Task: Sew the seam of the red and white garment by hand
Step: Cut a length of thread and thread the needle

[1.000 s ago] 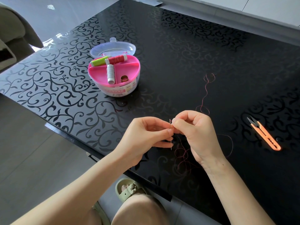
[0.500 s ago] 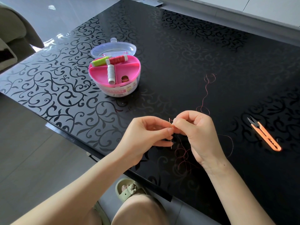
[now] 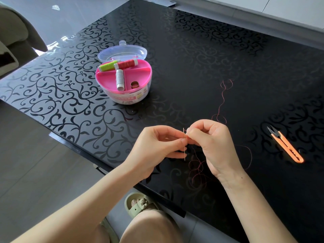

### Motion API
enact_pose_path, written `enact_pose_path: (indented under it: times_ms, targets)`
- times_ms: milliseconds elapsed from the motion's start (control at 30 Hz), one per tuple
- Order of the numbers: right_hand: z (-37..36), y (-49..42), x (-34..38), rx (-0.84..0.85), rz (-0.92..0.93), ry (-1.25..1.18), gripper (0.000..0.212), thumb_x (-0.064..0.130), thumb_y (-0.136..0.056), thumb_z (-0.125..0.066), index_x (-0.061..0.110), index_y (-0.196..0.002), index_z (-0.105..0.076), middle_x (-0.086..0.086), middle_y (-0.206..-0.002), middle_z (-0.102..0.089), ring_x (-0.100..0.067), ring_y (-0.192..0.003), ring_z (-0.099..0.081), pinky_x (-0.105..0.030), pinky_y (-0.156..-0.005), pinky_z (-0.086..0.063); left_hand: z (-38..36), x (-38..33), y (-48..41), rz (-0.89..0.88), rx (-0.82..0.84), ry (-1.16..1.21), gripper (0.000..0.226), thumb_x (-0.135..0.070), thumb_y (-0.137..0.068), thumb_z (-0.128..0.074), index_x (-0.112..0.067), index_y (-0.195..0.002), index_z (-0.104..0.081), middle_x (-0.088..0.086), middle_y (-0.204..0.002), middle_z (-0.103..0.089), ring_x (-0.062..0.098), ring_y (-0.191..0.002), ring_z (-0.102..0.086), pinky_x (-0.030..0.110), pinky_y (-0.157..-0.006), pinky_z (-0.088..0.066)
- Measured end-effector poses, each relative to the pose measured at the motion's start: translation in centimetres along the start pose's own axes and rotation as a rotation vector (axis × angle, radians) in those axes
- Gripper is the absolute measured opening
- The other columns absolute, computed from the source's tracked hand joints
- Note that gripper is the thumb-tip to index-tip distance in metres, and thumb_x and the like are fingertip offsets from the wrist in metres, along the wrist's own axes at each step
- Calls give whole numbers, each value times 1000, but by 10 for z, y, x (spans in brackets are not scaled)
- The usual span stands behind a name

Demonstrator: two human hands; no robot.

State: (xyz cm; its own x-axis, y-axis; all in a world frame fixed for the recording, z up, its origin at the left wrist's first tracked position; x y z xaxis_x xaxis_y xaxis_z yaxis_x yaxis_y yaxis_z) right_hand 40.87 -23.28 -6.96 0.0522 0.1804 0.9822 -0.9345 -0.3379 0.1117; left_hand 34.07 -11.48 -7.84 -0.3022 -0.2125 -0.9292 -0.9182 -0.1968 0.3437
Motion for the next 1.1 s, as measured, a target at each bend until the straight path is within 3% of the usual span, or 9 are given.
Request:
enact_pose_path:
  times_ms: [433,600,1100]
  targets:
    - [0,0,0,6,-2,-10,13,17,-69,-62,13,-56,-65,0,-59,-63,-19,-67,-63,-47,-76,-58,0,-1,0,-12,17,-5,6,-2,-79,-72,-5,-84,-75,19,-87,-73,21,-76,-70,30,-66,-59]
    - [2,0,0,-3,8,-1,20,0,-80,-64,8,-61,-65,-2,-60,-64,-20,-67,-64,-49,-77,-58,0,0,0,-12,13,-12,7,-2,-79,-72,-3,-86,-74,20,-88,-72,23,-77,-70,29,-66,-58]
    - [1,0,1,24,-1,-7,22,3,-79,-64,13,-59,-66,-1,-60,-64,-18,-67,-63,-45,-77,-57,-1,0,0,-15,20,-16,7,-3,-79,-72,-5,-86,-75,17,-86,-73,22,-77,-70,29,-66,-58]
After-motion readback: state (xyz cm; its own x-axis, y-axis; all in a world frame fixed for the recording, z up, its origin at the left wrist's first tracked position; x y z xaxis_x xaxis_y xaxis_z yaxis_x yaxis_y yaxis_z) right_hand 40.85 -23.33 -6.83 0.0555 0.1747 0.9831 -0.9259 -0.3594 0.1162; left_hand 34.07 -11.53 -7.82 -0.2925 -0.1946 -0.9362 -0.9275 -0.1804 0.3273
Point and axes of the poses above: each hand's wrist, its own y-axis away from the middle knuckle, its own z-axis out of the back of the hand, x = y × z, the point moved 6 cm from there along -y, towards the middle knuckle
